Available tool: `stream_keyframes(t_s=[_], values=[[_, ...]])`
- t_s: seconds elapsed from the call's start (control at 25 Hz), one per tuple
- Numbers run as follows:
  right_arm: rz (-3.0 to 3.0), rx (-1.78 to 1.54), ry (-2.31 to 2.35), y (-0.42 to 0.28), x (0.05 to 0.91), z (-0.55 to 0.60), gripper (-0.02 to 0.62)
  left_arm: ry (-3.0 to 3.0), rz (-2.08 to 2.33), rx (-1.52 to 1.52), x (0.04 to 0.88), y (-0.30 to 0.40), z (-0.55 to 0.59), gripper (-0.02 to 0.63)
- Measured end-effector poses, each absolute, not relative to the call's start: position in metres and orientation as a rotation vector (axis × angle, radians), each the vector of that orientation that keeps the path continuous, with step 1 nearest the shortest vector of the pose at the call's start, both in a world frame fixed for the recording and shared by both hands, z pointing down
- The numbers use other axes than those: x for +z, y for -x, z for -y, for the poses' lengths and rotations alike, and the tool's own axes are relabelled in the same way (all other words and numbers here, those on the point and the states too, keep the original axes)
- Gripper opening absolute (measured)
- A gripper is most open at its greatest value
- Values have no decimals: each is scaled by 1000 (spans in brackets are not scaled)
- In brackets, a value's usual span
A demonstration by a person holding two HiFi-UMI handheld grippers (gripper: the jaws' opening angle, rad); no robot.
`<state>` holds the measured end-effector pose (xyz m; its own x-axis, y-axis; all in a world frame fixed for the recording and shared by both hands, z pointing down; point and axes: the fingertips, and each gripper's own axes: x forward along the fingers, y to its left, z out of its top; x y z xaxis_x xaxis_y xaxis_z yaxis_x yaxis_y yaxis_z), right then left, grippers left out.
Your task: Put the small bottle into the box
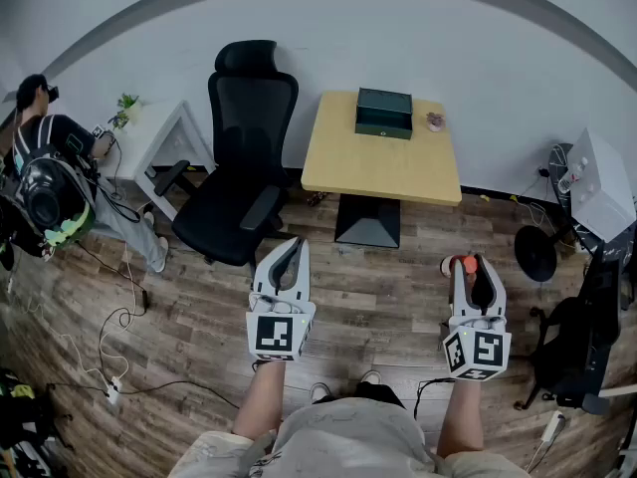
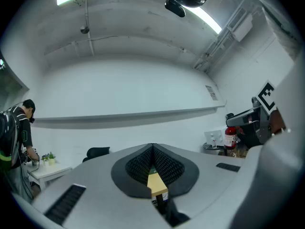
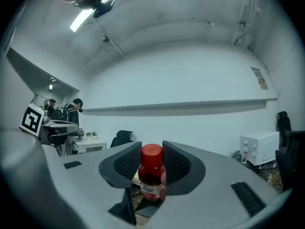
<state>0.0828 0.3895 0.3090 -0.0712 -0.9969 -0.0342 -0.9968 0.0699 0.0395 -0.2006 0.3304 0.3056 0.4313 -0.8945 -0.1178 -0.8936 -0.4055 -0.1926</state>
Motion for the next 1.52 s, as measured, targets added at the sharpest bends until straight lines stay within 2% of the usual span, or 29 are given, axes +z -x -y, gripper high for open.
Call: stream_keyframes(t_s=[0.4,1.16,1.52], values=[[2299,-129,-2152,-75,303,-405,147,2477,-1544,18,300,199,-345,6],[2356,-137,-2087,-161,324,-379,147,2482,-1585,2,312,104,-327,6],[2379,-130,-2049,-172,332,-354,147,2458,-1625,-3,318,96,-312,6]])
